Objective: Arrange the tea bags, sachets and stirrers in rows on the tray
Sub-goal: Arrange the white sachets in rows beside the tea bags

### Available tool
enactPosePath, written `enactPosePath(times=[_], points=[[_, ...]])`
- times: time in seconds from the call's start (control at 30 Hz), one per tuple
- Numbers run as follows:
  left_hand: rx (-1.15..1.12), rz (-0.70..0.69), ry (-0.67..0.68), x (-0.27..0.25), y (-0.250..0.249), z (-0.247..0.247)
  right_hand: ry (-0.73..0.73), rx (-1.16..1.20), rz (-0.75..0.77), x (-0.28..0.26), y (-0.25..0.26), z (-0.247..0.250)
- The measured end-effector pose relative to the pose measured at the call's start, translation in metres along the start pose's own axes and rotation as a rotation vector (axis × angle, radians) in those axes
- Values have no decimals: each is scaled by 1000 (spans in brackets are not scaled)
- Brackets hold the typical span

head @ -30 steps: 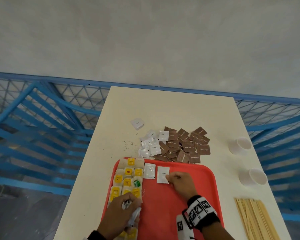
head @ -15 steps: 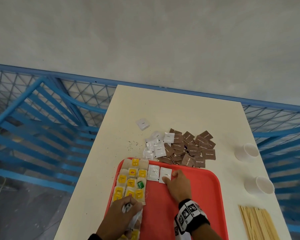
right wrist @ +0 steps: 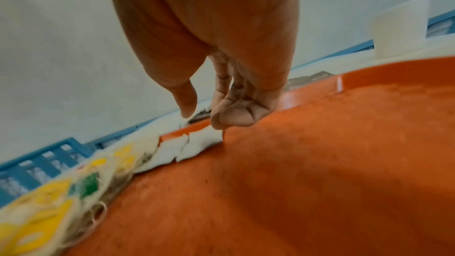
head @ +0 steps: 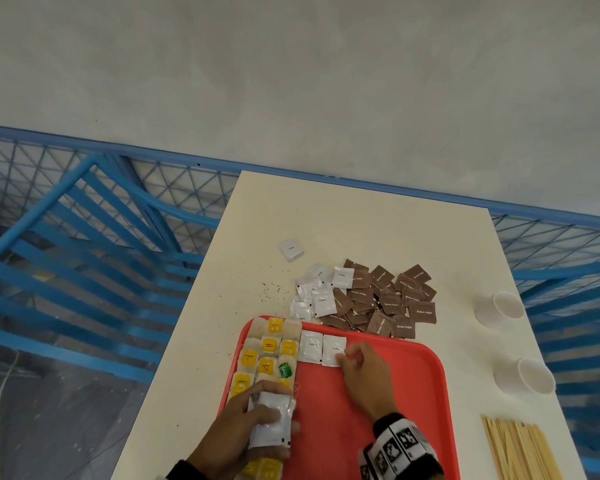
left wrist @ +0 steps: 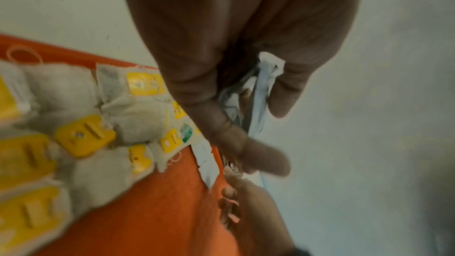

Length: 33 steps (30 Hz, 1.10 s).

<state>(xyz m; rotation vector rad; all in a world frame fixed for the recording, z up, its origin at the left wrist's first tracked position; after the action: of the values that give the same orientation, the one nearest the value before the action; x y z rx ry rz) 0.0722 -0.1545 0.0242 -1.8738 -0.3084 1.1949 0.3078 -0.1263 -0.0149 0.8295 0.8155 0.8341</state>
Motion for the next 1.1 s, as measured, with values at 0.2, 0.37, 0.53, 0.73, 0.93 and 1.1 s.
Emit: enactPosePath(times=[0.2,0.37,0.53,0.73,0.93,1.1], points=[[-45,-56,34,4,-10,-10,171,238,104,-74,54,17],[238,-75,-19,1,-25,-34,390,340,93,-98,71,10],[372,-203,-77,-9,-45,-49,258,386,64,-92,70,29],[296,-132,-165,-5,-30,-42,320,519,-101,-97,56,18],[395,-92,-243,-4,1,-10,218,462,-280,-66,0,-9],[507,-118,-481,-7,20,41,158,338,-385,-39,-39,-41]])
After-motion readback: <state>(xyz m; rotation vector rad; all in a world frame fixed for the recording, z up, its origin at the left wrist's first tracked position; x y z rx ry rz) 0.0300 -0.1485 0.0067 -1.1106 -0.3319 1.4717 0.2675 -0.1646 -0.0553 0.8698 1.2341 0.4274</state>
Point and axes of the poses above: each hand's wrist, its own x-axis towards the middle knuckle, its own z-axis out of the back of the hand, y = z × x, the point moved 8 cm from there along x, towards the middle knuckle, and after that the axes turned 15 degrees about x, right-handed, at the moved point
